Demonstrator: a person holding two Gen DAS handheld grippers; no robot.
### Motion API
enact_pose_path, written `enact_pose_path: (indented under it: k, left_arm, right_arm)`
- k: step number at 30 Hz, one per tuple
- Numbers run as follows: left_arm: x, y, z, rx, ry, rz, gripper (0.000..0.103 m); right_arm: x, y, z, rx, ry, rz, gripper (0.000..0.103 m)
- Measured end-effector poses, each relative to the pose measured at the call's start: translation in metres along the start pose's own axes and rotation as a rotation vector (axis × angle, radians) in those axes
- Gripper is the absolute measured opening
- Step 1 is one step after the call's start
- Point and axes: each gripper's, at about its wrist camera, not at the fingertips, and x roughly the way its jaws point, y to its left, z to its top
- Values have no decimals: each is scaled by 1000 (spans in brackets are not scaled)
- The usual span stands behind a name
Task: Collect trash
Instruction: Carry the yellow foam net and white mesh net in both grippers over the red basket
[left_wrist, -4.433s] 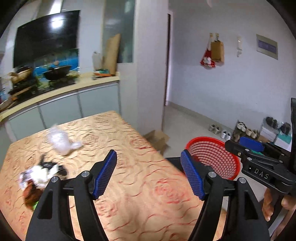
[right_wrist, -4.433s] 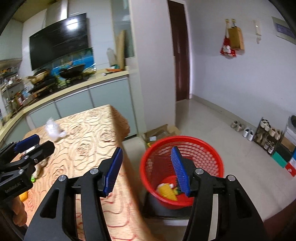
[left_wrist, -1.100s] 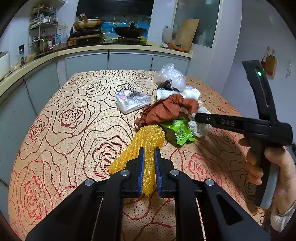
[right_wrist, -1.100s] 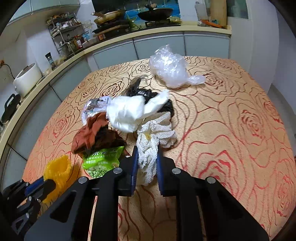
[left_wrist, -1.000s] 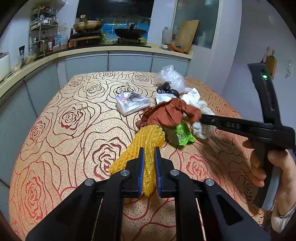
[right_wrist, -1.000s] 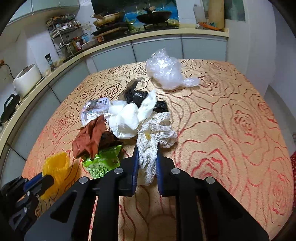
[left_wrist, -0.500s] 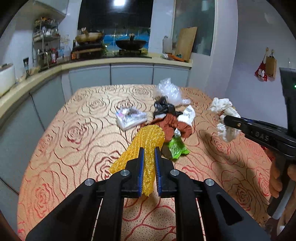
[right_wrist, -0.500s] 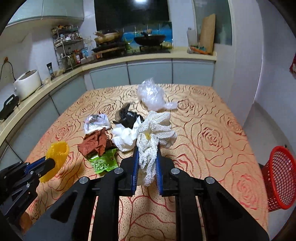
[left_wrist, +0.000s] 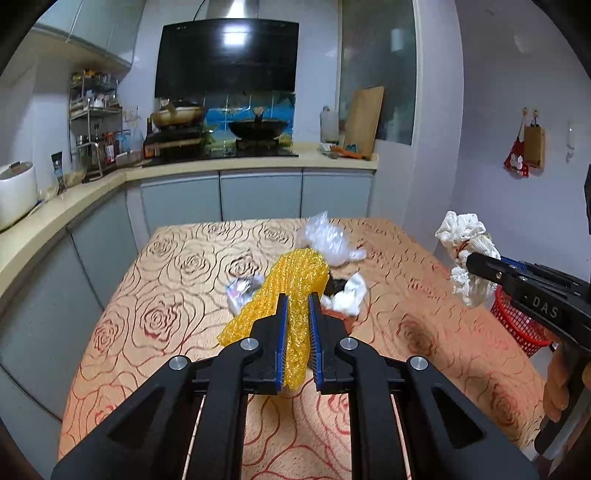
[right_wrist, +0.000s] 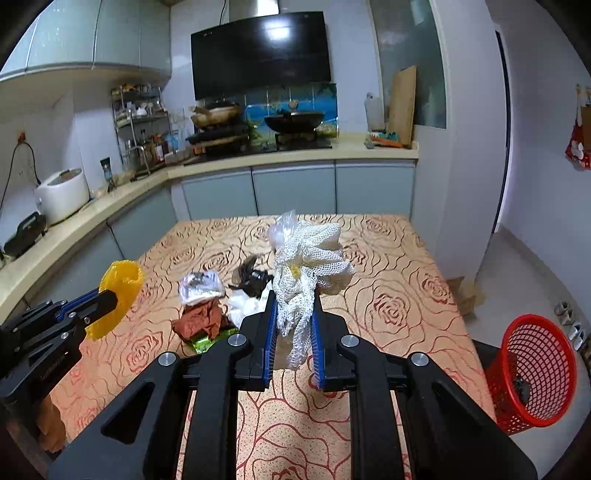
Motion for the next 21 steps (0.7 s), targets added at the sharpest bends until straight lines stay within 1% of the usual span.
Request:
enact_pose_path:
  k: [9,21]
  left_arm:
    - [-5,-16,16,0,-35,-22,10]
    - [1,-41,27,20,-41,-64,10]
  right_arm:
    - [-28,-15,11,14,-55,-18,16]
    - [-44,-41,10,49,-77,-77,16]
